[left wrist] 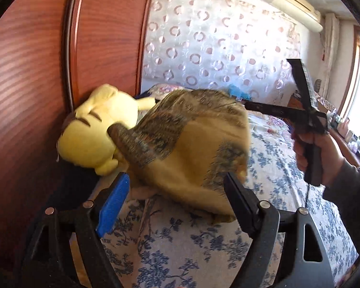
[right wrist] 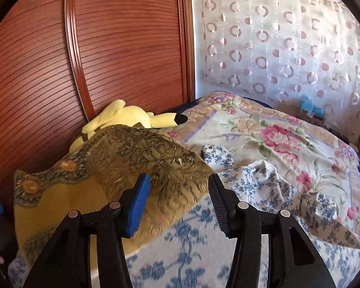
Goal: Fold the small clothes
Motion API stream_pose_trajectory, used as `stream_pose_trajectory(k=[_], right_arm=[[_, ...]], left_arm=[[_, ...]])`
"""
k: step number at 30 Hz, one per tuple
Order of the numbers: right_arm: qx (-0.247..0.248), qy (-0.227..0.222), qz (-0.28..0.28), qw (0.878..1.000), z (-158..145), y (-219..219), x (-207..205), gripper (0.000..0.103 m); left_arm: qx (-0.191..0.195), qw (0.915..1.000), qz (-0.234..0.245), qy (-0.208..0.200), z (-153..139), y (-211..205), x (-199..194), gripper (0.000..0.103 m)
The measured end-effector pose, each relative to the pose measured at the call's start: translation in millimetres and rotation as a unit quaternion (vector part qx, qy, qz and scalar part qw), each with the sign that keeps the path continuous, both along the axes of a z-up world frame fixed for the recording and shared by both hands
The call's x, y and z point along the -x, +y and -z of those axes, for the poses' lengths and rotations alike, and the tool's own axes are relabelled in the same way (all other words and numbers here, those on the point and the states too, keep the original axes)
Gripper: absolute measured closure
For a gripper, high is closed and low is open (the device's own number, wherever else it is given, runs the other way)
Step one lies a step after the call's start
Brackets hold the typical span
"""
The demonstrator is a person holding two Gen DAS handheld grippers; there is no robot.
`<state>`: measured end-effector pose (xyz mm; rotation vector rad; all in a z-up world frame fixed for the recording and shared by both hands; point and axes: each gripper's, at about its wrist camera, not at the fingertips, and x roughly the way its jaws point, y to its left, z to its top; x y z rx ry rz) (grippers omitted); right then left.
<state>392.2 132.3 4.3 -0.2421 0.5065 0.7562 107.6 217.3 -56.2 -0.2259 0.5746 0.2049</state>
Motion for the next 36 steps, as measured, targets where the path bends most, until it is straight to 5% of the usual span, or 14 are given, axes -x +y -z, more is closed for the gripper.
stream_pose_trajectory(k=[13, 26, 36], right_arm=[[-0.049, -0.012, 0.026, 0.998, -8, -148, 146, 0.041], [-0.071, -0.031, 0.143, 0.987, -22, -272, 292, 0.041], [-0.093, -0.065, 0.205, 0.972, -48, -321, 375, 0.040]], left_arm=[[-0.041, 0.9955, 0.083, -0.022, -33, -77, 4, 0.022], [-0.055, 0.9900, 0.124, -0.038, -44, -161, 26, 0.022], [-0.067, 0.9857, 0.143, -0.058, -70, -207, 43, 0.022]])
